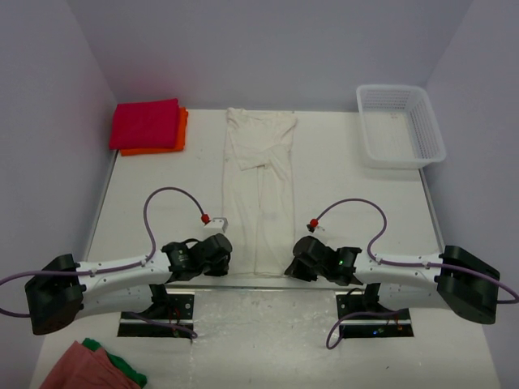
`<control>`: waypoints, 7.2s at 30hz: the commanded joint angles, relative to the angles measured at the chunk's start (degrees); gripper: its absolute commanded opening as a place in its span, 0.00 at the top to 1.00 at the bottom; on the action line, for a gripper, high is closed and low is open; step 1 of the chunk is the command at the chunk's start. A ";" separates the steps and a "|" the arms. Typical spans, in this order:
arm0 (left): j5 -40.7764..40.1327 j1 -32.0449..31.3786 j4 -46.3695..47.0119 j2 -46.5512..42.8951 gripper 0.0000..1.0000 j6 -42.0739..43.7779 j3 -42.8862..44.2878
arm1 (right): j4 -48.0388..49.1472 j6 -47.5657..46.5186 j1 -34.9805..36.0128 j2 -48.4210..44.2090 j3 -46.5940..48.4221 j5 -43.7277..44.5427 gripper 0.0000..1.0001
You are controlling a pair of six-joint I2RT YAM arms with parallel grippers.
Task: Fold and stack the t-shirts
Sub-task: Grab the bottom of the folded rectangular tshirt with both arms, then fold the folded rectangular tshirt in 1/3 of the way
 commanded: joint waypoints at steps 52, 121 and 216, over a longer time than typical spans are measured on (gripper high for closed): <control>-4.32 -15.71 -17.94 -8.55 1.00 -11.49 9.56 | -36.88 11.32 21.27 0.34 16.16 18.48 1.00; -0.36 34.03 0.61 34.33 1.00 26.56 44.01 | -21.32 -57.77 -30.05 39.09 62.04 -9.38 1.00; 9.05 40.45 11.59 34.69 1.00 22.78 23.19 | -16.76 -49.07 -37.00 44.55 50.63 -20.29 1.00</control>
